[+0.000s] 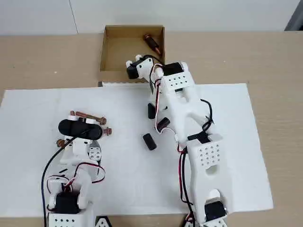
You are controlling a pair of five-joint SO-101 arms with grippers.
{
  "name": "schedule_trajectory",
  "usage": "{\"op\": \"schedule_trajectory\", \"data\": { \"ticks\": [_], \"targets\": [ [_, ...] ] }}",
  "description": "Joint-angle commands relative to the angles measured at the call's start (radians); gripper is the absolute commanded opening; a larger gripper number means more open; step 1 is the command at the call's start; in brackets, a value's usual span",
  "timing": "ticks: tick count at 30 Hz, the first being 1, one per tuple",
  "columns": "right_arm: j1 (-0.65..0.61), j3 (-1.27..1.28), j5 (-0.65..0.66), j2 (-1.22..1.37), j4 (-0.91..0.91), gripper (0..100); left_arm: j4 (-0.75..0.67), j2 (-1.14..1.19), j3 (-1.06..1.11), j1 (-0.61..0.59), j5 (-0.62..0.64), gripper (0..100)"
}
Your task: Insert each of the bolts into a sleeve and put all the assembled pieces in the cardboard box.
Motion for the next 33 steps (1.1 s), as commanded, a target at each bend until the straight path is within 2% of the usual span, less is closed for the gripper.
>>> {"op": "schedule_trajectory", "data": {
  "ticks": [1,3,10,17,27,33],
  "targets": [
    [-0.008,0.002,0.006,0.027,-0.022,3.9,-0.025,-0.009,-0.005,-0.006,0.002,1],
    [-0.010,0.002,0.005,0.028,-0.022,0.3,-0.025,-0.009,-0.005,-0.006,0.002,1],
    [-0.012,-0.005,0.000,-0.035,-0.002,0.3,-0.025,-0.009,-0.005,-0.008,0.002,1],
    [-0.012,-0.005,-0.091,-0.189,0.107,0.3,-0.025,-0.009,-0.005,-0.008,0.002,1],
    [-0.005,0.000,-0.391,-0.503,0.277,0.4,-0.025,-0.009,-0.004,-0.006,-0.002,1],
    [-0.004,0.003,-0.442,-0.722,0.283,0.4,-0.025,-0.009,-0.004,-0.006,-0.002,1]
  ]
}}
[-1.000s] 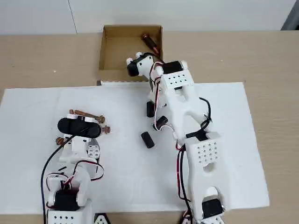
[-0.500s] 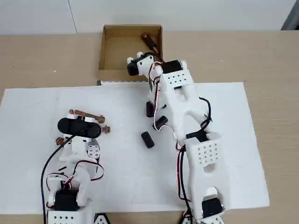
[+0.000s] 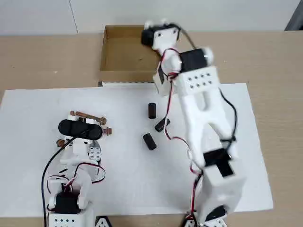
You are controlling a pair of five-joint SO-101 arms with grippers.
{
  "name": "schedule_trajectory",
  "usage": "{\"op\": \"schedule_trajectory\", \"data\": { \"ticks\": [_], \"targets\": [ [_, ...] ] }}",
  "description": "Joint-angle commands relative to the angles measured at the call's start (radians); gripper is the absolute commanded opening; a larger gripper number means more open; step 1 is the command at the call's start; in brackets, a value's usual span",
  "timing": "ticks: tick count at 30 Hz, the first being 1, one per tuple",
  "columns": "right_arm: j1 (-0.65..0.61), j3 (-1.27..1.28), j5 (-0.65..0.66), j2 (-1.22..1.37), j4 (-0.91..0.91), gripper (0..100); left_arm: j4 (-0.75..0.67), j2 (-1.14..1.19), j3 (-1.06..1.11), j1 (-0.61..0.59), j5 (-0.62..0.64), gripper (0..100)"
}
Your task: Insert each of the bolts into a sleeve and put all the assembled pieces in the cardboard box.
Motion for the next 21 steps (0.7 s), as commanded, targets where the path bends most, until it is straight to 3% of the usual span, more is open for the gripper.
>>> {"op": "schedule_trajectory", "data": {
  "ticks": [1,6,21],
  "targets": [
    [0.004,-0.003,-0.023,-0.166,0.015,0.4,-0.025,-0.009,-0.004,-0.006,-0.002,1],
    [0.041,0.063,-0.052,-0.282,0.024,0.4,-0.025,-0.009,-0.004,-0.008,0.000,1],
    [0.226,0.744,-0.103,-0.760,0.015,0.4,0.025,-0.009,-0.085,-0.018,0.005,1]
  ]
}}
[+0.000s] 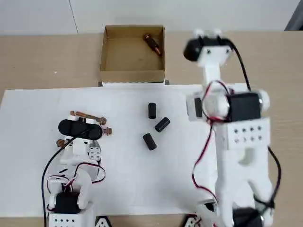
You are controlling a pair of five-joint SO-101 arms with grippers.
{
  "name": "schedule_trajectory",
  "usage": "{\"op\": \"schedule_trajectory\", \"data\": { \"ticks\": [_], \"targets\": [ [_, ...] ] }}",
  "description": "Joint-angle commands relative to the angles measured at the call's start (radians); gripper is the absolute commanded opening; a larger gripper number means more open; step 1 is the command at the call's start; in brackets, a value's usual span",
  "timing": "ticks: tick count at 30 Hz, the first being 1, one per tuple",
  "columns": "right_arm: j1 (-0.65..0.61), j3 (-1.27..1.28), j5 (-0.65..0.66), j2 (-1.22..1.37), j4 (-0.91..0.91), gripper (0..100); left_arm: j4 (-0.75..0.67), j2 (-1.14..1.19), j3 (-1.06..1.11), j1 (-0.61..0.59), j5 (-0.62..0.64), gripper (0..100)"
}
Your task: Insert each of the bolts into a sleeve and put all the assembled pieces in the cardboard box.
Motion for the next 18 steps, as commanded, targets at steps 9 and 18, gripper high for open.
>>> {"op": "schedule_trajectory", "data": {
  "ticks": [9,18],
  "targets": [
    [0.173,0.543,-0.005,-0.321,-0.127,0.4,0.184,0.196,-0.461,-0.087,0.051,1],
    [0.176,0.760,-0.006,-0.473,-0.226,0.4,0.361,0.651,-0.866,-0.092,0.325,1]
  ]
}}
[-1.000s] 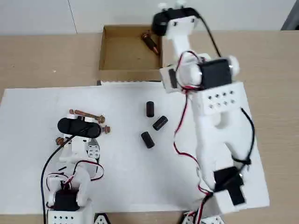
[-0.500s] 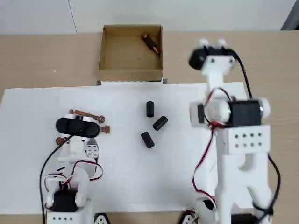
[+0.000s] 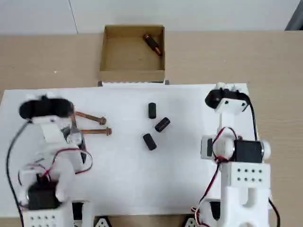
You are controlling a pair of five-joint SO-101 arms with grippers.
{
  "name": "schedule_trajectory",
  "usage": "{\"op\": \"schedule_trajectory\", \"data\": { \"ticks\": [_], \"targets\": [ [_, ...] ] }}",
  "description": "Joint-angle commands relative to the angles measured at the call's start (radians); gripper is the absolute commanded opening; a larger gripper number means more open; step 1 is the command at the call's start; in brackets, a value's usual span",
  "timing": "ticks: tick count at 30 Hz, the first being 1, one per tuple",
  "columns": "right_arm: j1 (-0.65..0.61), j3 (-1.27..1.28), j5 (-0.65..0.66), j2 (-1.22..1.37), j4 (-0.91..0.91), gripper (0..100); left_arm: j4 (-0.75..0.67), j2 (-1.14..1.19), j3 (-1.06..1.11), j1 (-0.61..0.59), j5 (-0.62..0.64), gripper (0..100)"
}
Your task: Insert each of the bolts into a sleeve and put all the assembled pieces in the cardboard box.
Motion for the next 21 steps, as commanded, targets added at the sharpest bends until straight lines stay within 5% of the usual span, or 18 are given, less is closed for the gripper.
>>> {"op": "schedule_trajectory", "data": {
  "ticks": [1,12,21],
  "targets": [
    [0.012,0.021,-0.006,-0.053,-0.035,0.4,0.055,0.160,-0.156,-0.006,0.106,1],
    [0.013,0.026,-0.008,-0.067,-0.038,0.4,0.215,0.546,-0.303,-0.219,0.302,1],
    [0.156,0.029,-0.005,-0.065,-0.038,0.4,0.222,0.865,-0.390,-0.288,0.404,1]
  ]
}}
